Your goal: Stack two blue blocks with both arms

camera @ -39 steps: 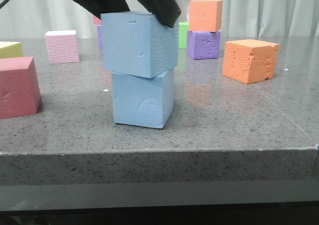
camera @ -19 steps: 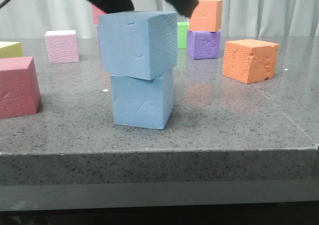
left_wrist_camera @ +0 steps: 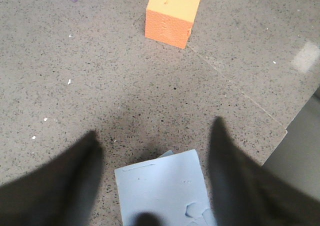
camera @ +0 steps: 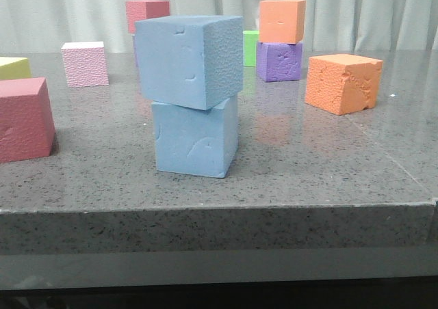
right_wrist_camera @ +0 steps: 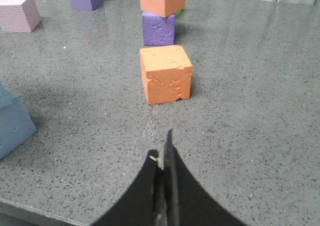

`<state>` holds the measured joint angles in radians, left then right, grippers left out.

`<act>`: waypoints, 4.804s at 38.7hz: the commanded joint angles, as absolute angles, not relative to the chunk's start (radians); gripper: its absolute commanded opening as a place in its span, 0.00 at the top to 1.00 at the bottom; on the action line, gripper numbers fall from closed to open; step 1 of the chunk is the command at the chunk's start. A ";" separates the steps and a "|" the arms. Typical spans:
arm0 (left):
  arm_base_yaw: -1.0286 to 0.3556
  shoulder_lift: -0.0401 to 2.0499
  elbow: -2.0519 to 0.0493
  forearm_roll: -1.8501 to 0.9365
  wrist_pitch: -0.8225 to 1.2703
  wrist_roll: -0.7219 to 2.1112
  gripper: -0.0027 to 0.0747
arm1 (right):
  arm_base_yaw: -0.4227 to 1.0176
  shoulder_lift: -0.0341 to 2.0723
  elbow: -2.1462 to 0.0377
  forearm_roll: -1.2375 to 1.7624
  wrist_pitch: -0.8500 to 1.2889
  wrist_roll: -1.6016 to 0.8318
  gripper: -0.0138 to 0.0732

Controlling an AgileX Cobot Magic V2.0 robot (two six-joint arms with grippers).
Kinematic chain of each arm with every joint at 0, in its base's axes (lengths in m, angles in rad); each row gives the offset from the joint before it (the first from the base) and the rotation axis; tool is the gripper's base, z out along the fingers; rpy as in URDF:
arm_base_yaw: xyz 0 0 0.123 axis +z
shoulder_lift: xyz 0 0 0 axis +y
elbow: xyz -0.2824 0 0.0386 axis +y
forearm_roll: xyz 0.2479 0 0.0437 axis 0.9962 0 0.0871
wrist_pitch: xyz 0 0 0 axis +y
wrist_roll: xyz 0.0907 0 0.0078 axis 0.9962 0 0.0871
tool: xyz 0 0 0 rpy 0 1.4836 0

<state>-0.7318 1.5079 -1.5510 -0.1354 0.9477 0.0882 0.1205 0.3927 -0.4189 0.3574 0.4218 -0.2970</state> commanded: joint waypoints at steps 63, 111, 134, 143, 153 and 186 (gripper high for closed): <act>-0.737 0.271 -0.511 -0.142 0.097 0.131 0.99 | 0.114 0.397 -0.446 0.371 0.351 -0.307 0.92; -0.371 0.016 -0.167 0.028 -0.007 -0.053 0.99 | 0.114 0.397 -0.446 0.371 0.351 -0.307 0.92; 0.000 -0.024 0.008 0.028 0.037 -0.053 0.99 | 0.114 0.397 -0.446 0.371 0.354 -0.307 0.92; -0.005 -0.024 0.008 0.028 0.037 -0.053 0.99 | 0.114 0.397 -0.446 0.371 0.354 -0.307 0.92; -0.005 -0.024 0.008 0.028 0.037 -0.053 0.99 | 0.114 0.397 -0.446 0.371 0.354 -0.307 0.92; -0.005 -0.024 0.008 0.028 0.037 -0.053 0.99 | 0.114 0.396 -0.393 0.283 0.246 -0.255 0.92</act>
